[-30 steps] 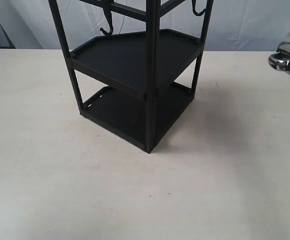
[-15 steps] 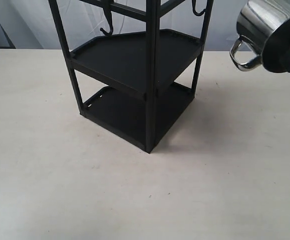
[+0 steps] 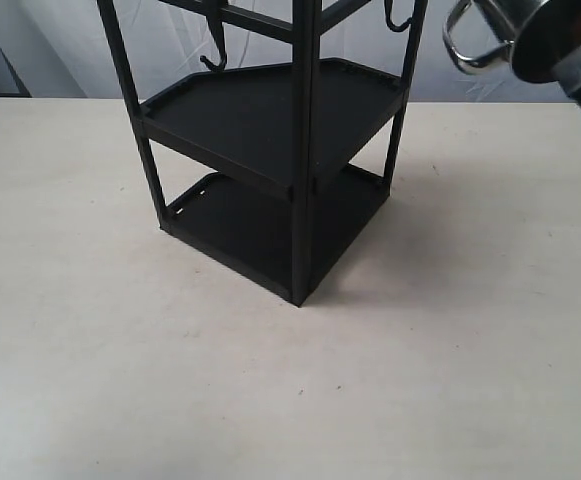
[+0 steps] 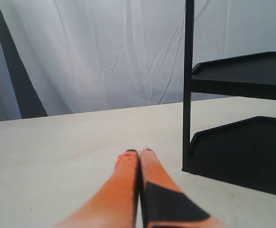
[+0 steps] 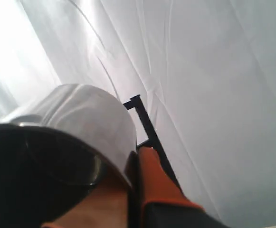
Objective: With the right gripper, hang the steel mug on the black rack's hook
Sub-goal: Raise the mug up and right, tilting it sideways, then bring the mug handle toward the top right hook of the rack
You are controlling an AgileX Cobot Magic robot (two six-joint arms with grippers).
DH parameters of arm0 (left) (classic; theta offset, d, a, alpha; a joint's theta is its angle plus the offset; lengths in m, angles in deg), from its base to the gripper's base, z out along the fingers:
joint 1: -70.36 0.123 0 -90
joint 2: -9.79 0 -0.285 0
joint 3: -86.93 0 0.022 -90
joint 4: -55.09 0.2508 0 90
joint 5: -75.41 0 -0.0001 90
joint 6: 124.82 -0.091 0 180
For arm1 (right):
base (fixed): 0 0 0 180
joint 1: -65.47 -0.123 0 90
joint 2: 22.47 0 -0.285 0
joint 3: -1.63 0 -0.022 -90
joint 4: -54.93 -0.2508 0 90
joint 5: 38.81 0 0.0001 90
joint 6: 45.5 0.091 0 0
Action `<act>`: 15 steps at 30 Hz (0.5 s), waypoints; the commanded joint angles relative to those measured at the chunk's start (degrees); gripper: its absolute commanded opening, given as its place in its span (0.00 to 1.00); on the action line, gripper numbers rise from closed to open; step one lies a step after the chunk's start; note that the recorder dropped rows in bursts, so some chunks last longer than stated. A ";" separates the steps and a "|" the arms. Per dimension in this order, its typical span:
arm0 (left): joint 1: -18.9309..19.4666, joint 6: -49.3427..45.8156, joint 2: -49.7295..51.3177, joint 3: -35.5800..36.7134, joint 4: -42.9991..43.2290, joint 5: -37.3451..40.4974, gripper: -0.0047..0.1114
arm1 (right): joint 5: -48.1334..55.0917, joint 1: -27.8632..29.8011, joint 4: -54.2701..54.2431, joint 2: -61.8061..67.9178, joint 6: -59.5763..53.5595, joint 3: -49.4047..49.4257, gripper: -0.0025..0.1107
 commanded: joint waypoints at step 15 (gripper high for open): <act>-0.27 0.14 -0.27 0.02 0.16 -0.30 0.05 | -13.20 -4.81 -19.53 26.18 40.62 -7.43 0.01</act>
